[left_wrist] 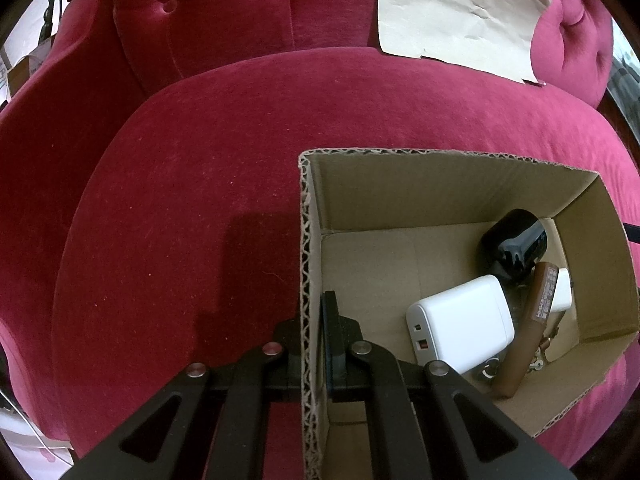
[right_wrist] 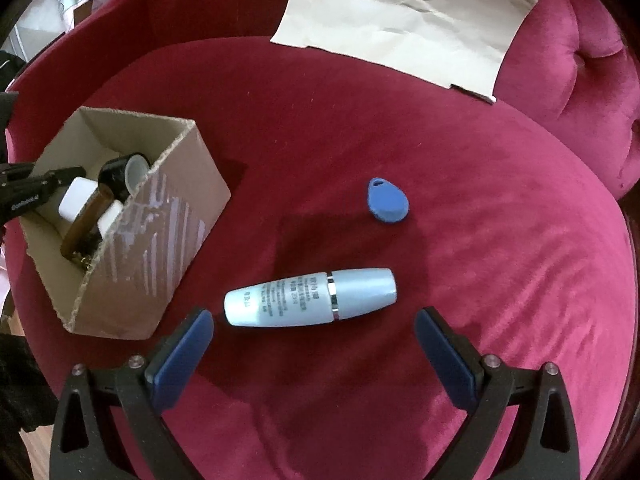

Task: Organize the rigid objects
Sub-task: 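Move the open right gripper back to the light-blue bottle, then grasp the light-blue bottle with the right gripper, then carry the light-blue bottle over the box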

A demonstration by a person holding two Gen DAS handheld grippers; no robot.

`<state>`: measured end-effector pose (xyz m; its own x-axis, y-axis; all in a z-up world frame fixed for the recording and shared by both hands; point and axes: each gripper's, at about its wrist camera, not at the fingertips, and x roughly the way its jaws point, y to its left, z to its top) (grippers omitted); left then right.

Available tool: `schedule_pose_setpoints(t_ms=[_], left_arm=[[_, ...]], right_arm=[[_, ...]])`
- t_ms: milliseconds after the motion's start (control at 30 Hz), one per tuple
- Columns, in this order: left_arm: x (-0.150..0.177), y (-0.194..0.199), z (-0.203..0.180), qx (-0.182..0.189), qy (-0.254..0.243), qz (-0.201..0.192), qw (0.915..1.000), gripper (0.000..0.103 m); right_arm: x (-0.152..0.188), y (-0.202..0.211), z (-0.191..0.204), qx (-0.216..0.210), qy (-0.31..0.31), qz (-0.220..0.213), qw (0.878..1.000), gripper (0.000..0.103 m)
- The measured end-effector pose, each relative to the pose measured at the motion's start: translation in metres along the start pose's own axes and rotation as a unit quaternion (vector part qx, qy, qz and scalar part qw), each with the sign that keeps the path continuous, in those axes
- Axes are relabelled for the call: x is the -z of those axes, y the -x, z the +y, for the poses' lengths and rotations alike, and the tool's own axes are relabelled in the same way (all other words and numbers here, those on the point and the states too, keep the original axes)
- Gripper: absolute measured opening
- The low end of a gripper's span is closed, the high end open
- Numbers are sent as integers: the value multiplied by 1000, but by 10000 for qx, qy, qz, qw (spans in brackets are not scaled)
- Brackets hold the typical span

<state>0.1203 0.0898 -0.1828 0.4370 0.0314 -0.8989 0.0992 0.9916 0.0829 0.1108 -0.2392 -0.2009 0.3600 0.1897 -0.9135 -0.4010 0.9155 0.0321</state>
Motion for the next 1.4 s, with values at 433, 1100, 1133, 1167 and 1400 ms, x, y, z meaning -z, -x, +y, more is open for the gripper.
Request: schedule_pose_setpoints(t_ms=[433, 1100, 1133, 1167, 1400], left_arm=[[-1, -1, -1, -1, -7, 5, 10000, 4], [-1, -1, -3, -19, 19, 12, 10000, 4], [-1, -1, -4, -19, 25, 10, 10000, 4], [-2, -1, -3, -15, 26, 11, 10000, 4], [-2, -1, -3, -14, 28, 6, 10000, 4]], right_arm=[[-8, -19, 0, -28, 84, 108, 9999, 101], [-12, 5, 10, 161, -237, -67, 9996, 91], [-13, 5, 11, 166, -269, -64, 9995, 91], [-14, 7, 12, 186, -302, -64, 9993, 91], [-14, 25, 8, 301, -526, -87, 9981, 91]])
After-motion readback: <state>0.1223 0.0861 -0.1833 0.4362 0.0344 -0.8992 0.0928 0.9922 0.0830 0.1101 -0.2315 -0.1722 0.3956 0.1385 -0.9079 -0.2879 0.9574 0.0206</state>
